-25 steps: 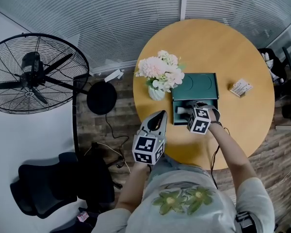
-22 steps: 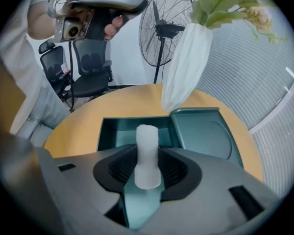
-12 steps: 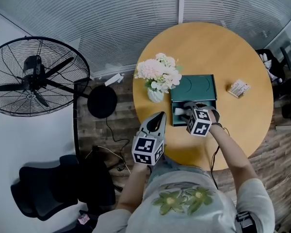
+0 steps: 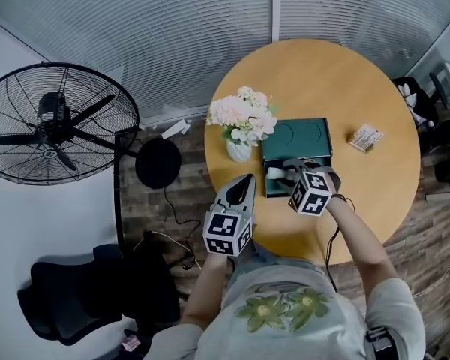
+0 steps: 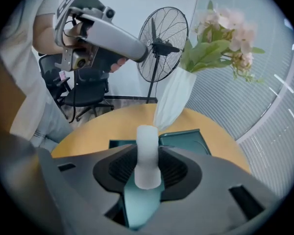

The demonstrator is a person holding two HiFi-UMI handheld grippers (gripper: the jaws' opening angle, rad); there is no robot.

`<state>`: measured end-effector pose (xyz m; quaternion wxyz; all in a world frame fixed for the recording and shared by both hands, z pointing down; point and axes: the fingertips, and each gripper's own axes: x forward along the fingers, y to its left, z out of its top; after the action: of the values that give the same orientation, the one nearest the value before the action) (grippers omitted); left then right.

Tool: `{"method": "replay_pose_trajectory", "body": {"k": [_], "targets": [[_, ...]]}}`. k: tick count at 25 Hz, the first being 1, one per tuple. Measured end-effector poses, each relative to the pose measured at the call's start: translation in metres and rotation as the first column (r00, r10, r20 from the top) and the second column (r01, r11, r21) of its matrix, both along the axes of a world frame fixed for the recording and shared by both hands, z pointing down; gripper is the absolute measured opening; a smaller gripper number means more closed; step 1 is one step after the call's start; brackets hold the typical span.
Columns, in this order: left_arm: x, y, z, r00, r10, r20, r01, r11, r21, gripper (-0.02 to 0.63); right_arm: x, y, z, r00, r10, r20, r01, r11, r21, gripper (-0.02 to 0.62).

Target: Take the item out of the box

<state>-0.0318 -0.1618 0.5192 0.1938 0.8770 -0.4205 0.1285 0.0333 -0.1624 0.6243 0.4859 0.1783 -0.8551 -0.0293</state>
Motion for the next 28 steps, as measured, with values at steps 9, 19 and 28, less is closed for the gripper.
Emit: {"method": "replay_pose_trajectory", "body": {"k": [9, 19, 28], "targets": [[0.002, 0.0, -0.006, 1.0, 0.008, -0.011, -0.008, 1.0, 0.011, 0.003, -0.001, -0.001, -0.032, 0.997, 0.038, 0.067, -0.041, 0.998, 0.052, 0.144], [0.002, 0.0, -0.011, 1.0, 0.013, -0.017, -0.013, 1.0, 0.023, 0.003, -0.011, 0.004, -0.074, 0.989, 0.057, 0.137, -0.074, 0.99, 0.123, 0.144], [0.002, -0.002, -0.014, 1.0, 0.017, -0.02, -0.017, 0.999, 0.029, 0.003, -0.011, 0.008, -0.101, 0.972, 0.114, 0.204, -0.149, 0.975, 0.163, 0.144]]}}
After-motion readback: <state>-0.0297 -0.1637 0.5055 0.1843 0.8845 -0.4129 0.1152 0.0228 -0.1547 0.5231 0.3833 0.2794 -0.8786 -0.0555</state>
